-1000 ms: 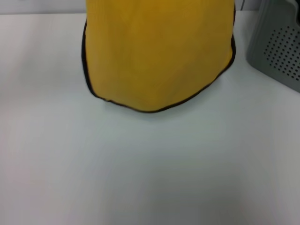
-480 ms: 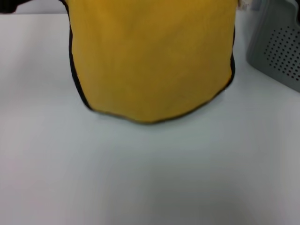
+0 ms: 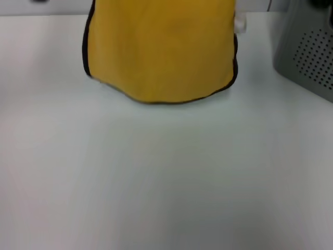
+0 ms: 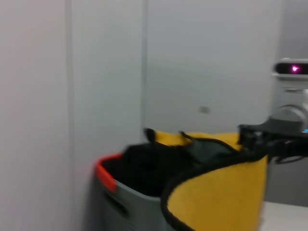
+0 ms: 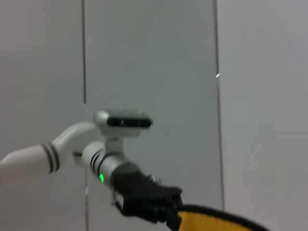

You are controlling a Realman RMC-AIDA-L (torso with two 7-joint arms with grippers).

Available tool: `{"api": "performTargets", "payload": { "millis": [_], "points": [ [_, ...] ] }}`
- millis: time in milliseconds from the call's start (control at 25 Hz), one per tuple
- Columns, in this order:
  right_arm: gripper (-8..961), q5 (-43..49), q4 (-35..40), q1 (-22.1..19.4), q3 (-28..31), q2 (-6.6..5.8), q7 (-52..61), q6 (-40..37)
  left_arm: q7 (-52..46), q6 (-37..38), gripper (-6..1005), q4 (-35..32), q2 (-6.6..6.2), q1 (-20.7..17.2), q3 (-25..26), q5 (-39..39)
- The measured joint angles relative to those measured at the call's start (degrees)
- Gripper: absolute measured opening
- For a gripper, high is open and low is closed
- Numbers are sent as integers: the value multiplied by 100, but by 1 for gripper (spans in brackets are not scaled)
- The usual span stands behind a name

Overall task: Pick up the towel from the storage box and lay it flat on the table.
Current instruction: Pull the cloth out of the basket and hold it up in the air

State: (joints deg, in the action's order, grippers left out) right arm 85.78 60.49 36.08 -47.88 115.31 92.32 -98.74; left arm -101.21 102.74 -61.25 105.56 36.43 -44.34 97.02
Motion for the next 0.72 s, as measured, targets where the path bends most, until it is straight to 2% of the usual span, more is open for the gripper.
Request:
{"api": "performTargets", "payload": {
  "millis": [160, 240, 280, 360, 440, 560, 640, 720],
  "points": [
    [12, -76, 960, -772, -827, 47, 536, -86, -158, 713, 14, -290, -11, -278, 23, -61],
    [12, -314, 1679, -1219, -1121, 56, 923, -223, -389, 1094, 15, -693, -28, -562, 42, -252],
    [12, -484, 1954, -1385, -1142, 53, 1043, -276, -418, 1117, 15, -718, -30, -575, 42, -282],
    [12, -901, 2522, -1746, -1075, 38, 1323, -370, -858, 1324, 15, -1225, -102, -795, 15, -657],
    [11, -1131, 2815, -1966, -696, 12, 1552, -391, -1233, 1356, 15, -1527, -159, -898, -13, -823],
    [11, -881, 2454, -1947, -495, 2, 1772, -377, -1547, 1336, 15, -1576, -148, -829, -194, -437],
    [11, -260, 1685, -1820, -892, 23, 1853, -193, -1520, 1247, 15, -1205, -7, -619, -332, 286],
    [11, 168, 990, -1706, -1544, 62, 1828, 258, -1234, 985, 15, -459, 225, -321, -347, 1259]
  ]
}}
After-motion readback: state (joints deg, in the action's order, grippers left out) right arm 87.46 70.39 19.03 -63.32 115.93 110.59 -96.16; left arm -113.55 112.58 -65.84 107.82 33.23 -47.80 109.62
